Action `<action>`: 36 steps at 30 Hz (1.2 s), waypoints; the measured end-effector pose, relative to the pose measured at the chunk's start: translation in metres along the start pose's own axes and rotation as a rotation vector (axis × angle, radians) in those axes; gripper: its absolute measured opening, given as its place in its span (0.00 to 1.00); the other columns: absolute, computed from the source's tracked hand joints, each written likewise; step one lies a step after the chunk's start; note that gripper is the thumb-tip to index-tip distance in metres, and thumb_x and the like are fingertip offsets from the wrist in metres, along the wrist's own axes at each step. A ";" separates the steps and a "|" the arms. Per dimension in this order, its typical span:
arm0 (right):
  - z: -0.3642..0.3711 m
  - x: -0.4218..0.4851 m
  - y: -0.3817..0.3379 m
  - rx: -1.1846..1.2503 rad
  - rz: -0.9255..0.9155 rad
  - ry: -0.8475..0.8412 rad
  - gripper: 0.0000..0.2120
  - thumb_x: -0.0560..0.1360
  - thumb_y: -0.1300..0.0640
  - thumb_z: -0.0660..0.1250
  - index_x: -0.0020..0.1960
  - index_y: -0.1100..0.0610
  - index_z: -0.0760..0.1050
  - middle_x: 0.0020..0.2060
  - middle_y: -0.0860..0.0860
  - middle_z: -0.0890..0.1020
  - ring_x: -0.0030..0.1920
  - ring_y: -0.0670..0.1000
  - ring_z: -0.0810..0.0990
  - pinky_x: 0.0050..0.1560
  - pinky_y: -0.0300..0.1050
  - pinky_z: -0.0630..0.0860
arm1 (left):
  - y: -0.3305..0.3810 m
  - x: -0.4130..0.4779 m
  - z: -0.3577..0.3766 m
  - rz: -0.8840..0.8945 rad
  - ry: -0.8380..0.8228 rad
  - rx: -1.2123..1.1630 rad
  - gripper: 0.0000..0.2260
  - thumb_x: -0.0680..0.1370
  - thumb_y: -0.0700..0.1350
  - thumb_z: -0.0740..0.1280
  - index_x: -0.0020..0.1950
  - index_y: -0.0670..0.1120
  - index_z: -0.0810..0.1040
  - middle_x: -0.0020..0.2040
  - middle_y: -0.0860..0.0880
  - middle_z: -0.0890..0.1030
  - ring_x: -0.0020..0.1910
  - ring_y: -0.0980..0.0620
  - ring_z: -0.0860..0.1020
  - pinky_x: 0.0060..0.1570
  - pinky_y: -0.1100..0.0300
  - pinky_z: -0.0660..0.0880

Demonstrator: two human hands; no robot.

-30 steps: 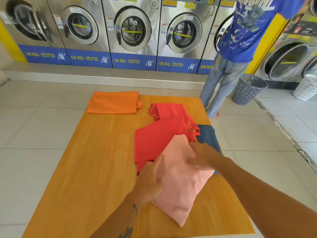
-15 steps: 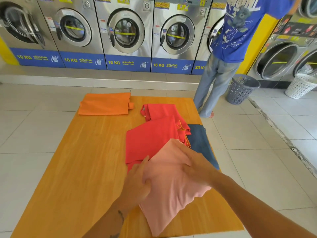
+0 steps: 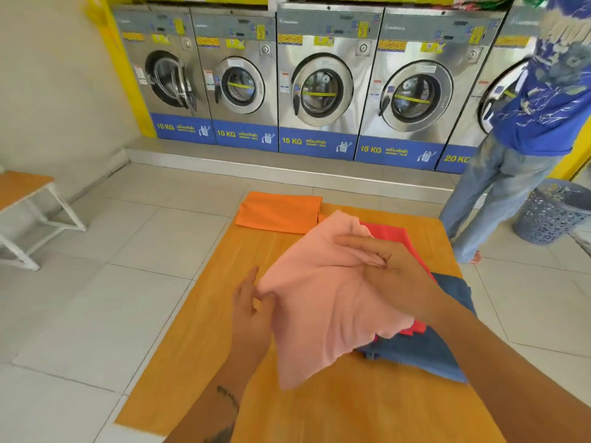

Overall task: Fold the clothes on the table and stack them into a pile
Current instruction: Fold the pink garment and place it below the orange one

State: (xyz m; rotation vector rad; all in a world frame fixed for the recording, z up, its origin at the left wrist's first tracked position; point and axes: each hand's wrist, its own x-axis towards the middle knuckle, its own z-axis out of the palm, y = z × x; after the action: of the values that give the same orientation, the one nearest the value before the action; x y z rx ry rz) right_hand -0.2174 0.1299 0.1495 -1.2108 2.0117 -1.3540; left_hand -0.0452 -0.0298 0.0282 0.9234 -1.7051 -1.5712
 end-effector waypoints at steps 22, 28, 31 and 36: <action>0.108 0.203 0.041 0.501 0.419 0.317 0.26 0.74 0.69 0.65 0.61 0.41 0.80 0.62 0.40 0.78 0.59 0.49 0.80 0.59 0.55 0.78 | -0.004 0.263 -0.095 -0.261 -0.216 -0.236 0.35 0.76 0.35 0.67 0.77 0.60 0.61 0.69 0.54 0.74 0.63 0.49 0.75 0.53 0.55 0.76; 0.124 0.222 0.112 -0.259 0.615 0.099 0.31 0.73 0.68 0.58 0.71 0.44 0.69 0.68 0.47 0.71 0.62 0.50 0.72 0.58 0.41 0.66 | -0.040 0.288 -0.076 -0.198 -0.382 0.341 0.24 0.76 0.44 0.61 0.73 0.54 0.65 0.70 0.53 0.68 0.67 0.50 0.70 0.62 0.53 0.70; 0.139 0.207 0.144 -0.367 0.736 0.070 0.30 0.76 0.66 0.60 0.76 0.49 0.63 0.70 0.57 0.70 0.62 0.58 0.74 0.56 0.42 0.68 | -0.074 0.274 -0.076 -0.252 -0.483 0.536 0.30 0.74 0.42 0.63 0.75 0.53 0.63 0.75 0.49 0.60 0.74 0.44 0.62 0.69 0.46 0.67; 0.162 0.207 0.157 -0.577 0.785 0.032 0.32 0.77 0.55 0.60 0.79 0.49 0.53 0.70 0.61 0.64 0.63 0.65 0.72 0.60 0.53 0.71 | -0.077 0.262 -0.071 0.152 -0.332 0.884 0.25 0.76 0.42 0.58 0.75 0.51 0.63 0.78 0.46 0.54 0.76 0.42 0.54 0.71 0.47 0.63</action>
State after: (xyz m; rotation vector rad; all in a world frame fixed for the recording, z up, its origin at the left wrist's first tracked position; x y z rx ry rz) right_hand -0.2742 -0.1057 -0.0372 -0.4482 2.5815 -0.4273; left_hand -0.1256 -0.2906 -0.0449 0.9130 -2.7200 -0.8633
